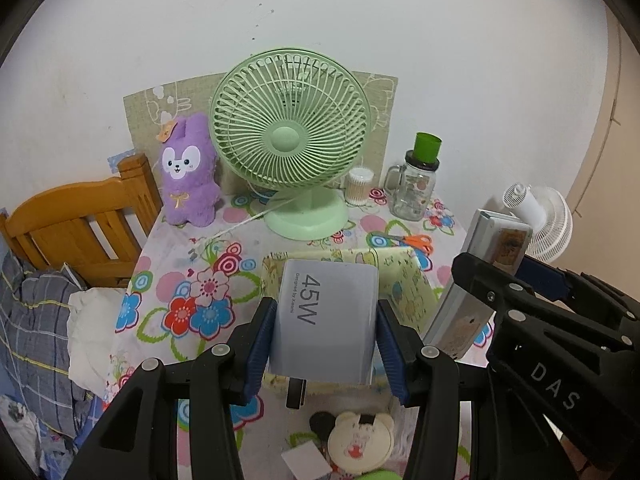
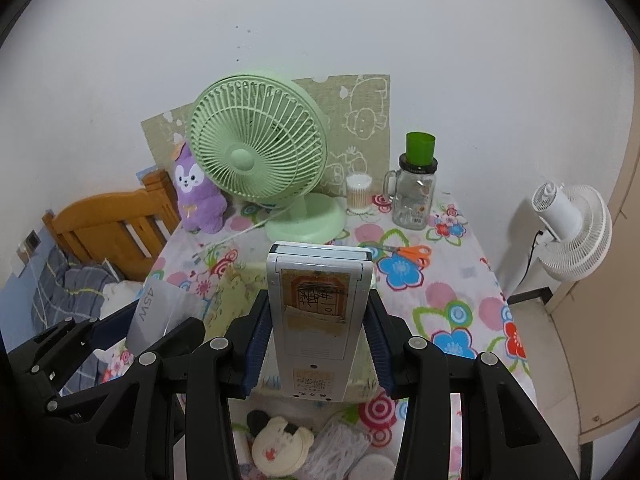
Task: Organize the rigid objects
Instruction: 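Carry the charger and white box with both tools over the fabric box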
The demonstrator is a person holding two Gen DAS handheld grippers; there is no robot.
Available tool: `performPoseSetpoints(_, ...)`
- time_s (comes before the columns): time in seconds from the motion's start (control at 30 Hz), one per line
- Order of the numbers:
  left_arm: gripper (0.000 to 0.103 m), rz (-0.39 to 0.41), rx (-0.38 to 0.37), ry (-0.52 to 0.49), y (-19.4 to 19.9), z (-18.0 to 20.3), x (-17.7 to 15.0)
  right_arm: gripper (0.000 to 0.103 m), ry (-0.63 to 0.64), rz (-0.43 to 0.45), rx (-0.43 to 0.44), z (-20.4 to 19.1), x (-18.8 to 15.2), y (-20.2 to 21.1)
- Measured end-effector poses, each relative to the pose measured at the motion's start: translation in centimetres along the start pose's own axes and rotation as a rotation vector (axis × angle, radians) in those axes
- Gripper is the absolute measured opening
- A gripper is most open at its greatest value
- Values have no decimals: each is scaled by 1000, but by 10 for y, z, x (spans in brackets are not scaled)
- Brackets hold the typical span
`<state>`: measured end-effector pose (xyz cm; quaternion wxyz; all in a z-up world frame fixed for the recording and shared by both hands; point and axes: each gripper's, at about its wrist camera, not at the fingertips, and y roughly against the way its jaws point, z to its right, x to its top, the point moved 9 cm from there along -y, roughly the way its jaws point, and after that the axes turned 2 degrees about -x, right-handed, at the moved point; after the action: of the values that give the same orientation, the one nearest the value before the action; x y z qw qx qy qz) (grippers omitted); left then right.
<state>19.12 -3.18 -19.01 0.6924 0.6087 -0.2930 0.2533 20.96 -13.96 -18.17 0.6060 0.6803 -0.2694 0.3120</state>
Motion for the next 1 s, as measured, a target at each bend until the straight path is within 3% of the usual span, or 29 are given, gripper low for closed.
performPoseSetpoints(0.47, 51, -51, 35, 26, -53, -13, 8, 47, -22, -68, 5, 8, 4, -59)
performPoseSetpoints(1.0, 51, -166, 68, 52, -111, -22, -27, 48, 2, -248, -20, 11, -36, -118)
